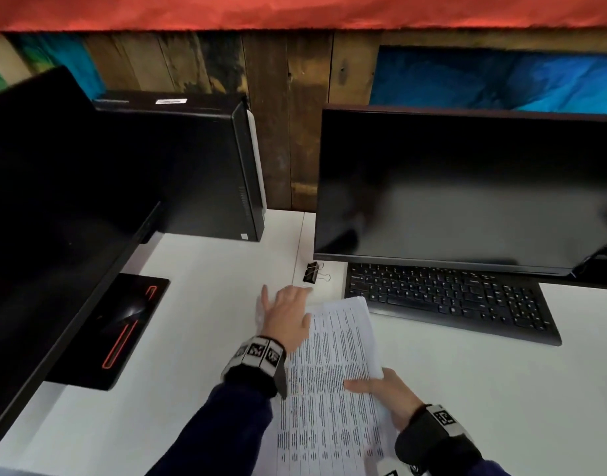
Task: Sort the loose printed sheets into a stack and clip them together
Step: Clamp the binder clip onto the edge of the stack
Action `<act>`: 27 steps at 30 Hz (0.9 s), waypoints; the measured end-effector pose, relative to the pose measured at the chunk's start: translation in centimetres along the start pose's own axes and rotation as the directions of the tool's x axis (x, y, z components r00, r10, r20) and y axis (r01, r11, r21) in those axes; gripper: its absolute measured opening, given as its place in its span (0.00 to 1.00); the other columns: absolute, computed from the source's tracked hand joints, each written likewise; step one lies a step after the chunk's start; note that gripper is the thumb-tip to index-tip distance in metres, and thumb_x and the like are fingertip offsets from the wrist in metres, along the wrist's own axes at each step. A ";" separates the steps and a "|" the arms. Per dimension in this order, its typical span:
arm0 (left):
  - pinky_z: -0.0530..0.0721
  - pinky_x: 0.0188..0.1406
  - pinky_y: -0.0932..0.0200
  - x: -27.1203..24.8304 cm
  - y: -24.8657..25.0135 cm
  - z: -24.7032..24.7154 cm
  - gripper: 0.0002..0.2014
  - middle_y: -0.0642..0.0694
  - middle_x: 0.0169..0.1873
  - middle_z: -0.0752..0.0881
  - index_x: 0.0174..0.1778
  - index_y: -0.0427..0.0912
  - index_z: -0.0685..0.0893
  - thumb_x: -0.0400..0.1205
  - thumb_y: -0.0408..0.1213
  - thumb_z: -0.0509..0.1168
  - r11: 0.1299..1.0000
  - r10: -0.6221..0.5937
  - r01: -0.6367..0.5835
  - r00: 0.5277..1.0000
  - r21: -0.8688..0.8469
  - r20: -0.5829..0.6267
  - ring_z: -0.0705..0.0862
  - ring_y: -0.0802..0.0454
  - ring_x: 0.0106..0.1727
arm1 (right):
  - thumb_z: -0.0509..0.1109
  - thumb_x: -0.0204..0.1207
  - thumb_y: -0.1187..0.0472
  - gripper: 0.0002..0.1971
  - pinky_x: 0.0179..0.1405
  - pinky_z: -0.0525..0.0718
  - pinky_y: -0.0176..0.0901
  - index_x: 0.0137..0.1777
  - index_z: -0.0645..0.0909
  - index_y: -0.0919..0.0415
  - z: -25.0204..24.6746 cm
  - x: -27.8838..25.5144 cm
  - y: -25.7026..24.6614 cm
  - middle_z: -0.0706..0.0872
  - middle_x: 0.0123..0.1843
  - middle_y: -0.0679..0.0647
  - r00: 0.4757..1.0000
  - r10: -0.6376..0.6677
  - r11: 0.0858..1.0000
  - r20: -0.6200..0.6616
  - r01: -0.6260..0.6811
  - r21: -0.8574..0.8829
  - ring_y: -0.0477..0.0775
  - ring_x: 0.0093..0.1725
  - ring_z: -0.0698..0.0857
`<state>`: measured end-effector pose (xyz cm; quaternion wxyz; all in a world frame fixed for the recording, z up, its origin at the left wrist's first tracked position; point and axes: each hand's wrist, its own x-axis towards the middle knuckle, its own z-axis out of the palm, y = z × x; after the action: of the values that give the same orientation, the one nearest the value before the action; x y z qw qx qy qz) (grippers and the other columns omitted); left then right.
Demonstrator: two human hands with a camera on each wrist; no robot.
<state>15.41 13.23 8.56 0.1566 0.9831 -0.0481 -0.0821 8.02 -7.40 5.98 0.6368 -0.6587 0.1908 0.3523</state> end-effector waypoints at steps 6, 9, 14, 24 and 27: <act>0.30 0.77 0.31 2.2 -0.7 0.9 0.21 0.49 0.71 0.73 0.74 0.51 0.67 0.84 0.40 0.45 0.997 -0.074 0.078 0.956 -0.002 0.285 0.64 0.47 0.77 | 0.82 0.64 0.65 0.20 0.67 0.79 0.55 0.56 0.84 0.65 0.4 -1.0 0.2 0.93 0.48 0.56 0.999 -0.036 0.998 0.031 0.035 0.045 0.57 0.53 0.90; 0.31 0.78 0.32 2.4 -1.7 1.1 0.21 0.48 0.71 0.72 0.73 0.51 0.67 0.84 0.41 0.45 0.990 -0.136 0.144 0.938 -0.001 0.320 0.61 0.47 0.77 | 0.82 0.63 0.69 0.14 0.73 0.74 0.60 0.48 0.83 0.65 0.8 -0.8 0.2 0.93 0.43 0.57 1.000 -0.029 0.997 0.011 0.028 0.075 0.58 0.51 0.89; 0.37 0.79 0.33 3.2 -3.2 1.6 0.19 0.48 0.68 0.73 0.71 0.51 0.69 0.83 0.44 0.49 0.971 -0.187 0.225 0.925 -0.082 0.330 0.61 0.46 0.76 | 0.82 0.64 0.66 0.15 0.77 0.68 0.55 0.46 0.80 0.60 2.0 -0.5 -0.9 0.89 0.45 0.57 0.999 -0.006 0.996 0.052 0.001 0.085 0.55 0.53 0.86; 0.37 0.80 0.36 3.3 -4.3 2.9 0.16 0.49 0.63 0.75 0.66 0.50 0.73 0.84 0.45 0.51 0.959 -0.175 0.225 0.948 -0.171 0.265 0.61 0.47 0.76 | 0.77 0.70 0.47 0.18 0.50 0.82 0.48 0.52 0.75 0.53 0.5 3.0 -8.3 0.85 0.52 0.56 0.795 -0.444 0.855 -0.414 0.236 -0.462 0.55 0.52 0.84; 0.37 0.80 0.36 3.3 -4.4 3.2 0.15 0.49 0.63 0.75 0.65 0.50 0.74 0.84 0.46 0.51 0.960 -0.174 0.221 0.952 -0.173 0.250 0.61 0.47 0.76 | 0.71 0.75 0.54 0.07 0.55 0.81 0.47 0.46 0.84 0.56 2.2 6.0 -12.3 0.89 0.49 0.56 0.713 -0.593 0.746 -0.374 0.312 -0.588 0.55 0.51 0.85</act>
<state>18.37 16.07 3.66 0.2383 0.9458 0.0415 -0.2165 20.22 -2.65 10.56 0.4387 -0.8936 0.0936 0.0150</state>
